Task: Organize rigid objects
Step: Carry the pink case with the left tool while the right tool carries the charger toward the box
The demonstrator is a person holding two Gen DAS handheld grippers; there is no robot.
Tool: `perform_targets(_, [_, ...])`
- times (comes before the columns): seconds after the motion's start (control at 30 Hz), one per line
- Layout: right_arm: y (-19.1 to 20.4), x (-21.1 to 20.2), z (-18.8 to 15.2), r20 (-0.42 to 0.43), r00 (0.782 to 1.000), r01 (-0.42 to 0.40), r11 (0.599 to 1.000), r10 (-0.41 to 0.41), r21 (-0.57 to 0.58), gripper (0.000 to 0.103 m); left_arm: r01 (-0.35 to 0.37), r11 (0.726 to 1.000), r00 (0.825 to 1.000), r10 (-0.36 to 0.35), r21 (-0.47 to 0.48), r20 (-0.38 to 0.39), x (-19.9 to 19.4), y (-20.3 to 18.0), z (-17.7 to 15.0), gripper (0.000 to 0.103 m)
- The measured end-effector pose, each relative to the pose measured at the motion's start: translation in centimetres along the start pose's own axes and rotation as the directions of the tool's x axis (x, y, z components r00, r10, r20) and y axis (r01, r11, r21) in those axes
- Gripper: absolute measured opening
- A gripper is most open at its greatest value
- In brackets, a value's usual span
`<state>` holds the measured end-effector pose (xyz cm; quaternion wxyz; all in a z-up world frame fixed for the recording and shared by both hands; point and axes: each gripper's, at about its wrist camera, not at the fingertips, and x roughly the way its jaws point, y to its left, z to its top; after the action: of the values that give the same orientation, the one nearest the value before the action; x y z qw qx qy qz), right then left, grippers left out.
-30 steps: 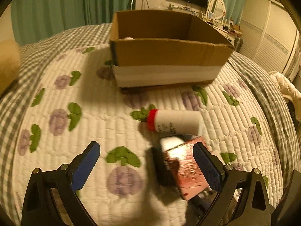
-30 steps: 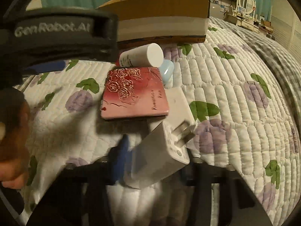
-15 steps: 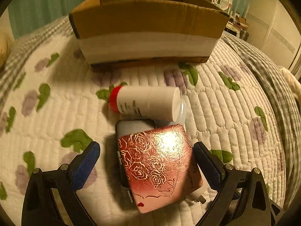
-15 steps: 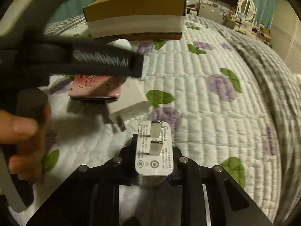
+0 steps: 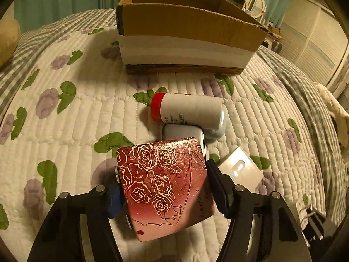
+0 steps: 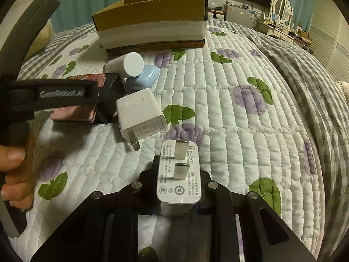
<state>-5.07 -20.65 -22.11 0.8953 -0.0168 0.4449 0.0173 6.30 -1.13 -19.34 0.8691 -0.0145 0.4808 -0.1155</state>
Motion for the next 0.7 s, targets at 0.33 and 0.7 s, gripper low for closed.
perform_targets(0.33, [-0.4, -1.4, 0.3, 0.035, 0.999, -0.008, 0.999, 0.006, 0.046, 0.023, 0.013, 0.999, 0.999, -0.015, 0.043, 0.045, -2.6, 0.7, -0.9, 0.066])
perform_targets(0.7, [0.0, -4.6, 2.3, 0.129, 0.992, -0.012, 0.997, 0.002, 0.07, 0.023, -0.008, 0.996, 0.983, -0.008, 0.086, 0.181, -7.8, 1.4, -0.3, 0.066])
